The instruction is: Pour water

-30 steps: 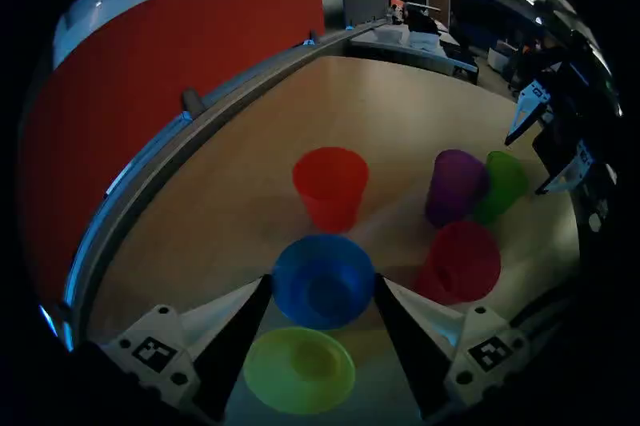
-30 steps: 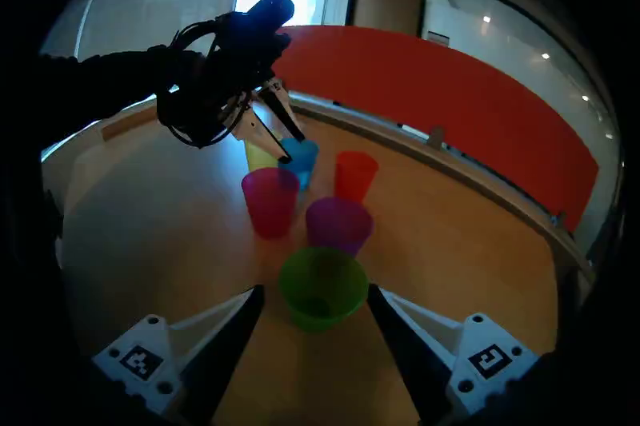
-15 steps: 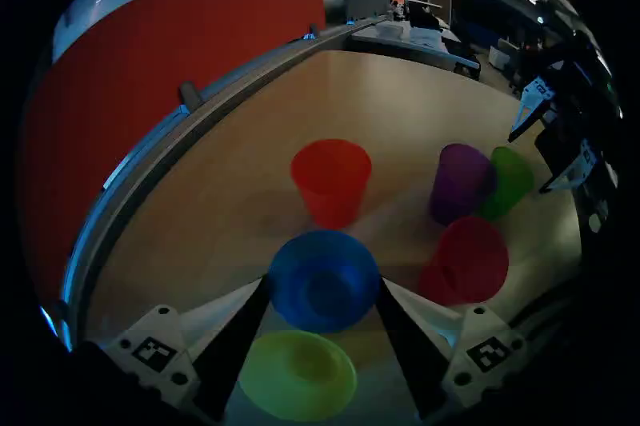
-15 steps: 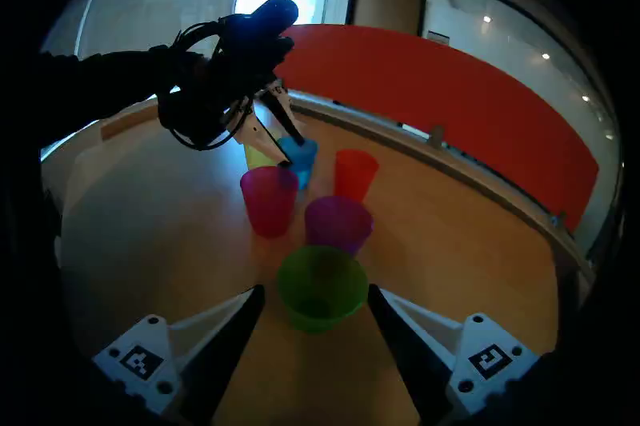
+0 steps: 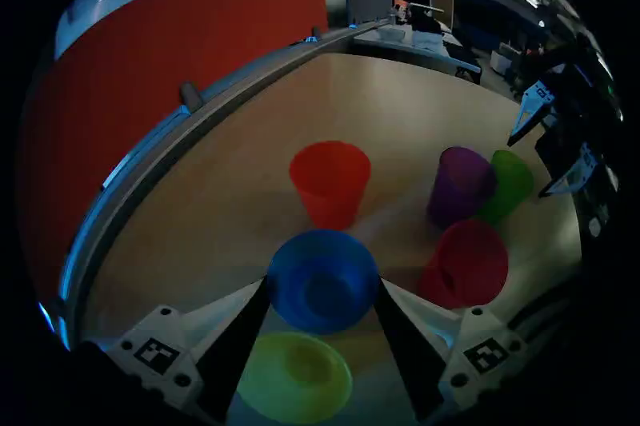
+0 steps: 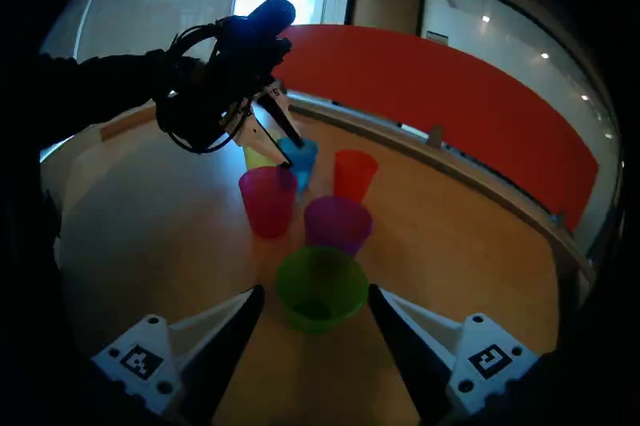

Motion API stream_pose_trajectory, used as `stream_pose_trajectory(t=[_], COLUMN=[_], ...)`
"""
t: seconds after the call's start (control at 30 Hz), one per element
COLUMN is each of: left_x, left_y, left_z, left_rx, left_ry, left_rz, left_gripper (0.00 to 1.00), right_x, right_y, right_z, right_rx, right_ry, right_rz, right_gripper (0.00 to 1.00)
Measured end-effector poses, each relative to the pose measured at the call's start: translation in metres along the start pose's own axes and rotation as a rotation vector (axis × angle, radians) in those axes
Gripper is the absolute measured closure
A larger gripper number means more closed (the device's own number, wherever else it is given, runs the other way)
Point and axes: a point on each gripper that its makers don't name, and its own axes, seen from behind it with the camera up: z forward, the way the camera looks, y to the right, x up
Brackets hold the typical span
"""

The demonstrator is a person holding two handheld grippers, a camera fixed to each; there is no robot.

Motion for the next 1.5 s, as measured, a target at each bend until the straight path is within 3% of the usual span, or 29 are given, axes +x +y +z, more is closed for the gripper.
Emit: stream_pose_trajectory(t=[0.27,0.57,1.27,1.5], left_x=[0.003,0.019,0.036,0.048], left_y=[0.004,0.003,0.009,0.015], left_z=[-0.003,-0.017,-0.076,-0.088], left_rx=[0.000,0.015,0.066,0.062], left_ry=[0.008,0.059,0.139,0.173], left_rz=[0.008,-0.004,-0.021,-0.021], left_gripper=[0.13,0.13,0.13,0.13], right_x=[0.000,0.002,0.003,0.000], right_y=[0.001,0.000,0.002,0.004], right_z=[0.000,0.000,0.003,0.007], right_rx=[-0.003,-0.004,-0.014,-0.020], right_ry=[0.002,0.008,0.009,0.002], right_rz=[0.005,0.008,0.009,0.014], right_gripper=[0.00,0.00,0.00,0.00])
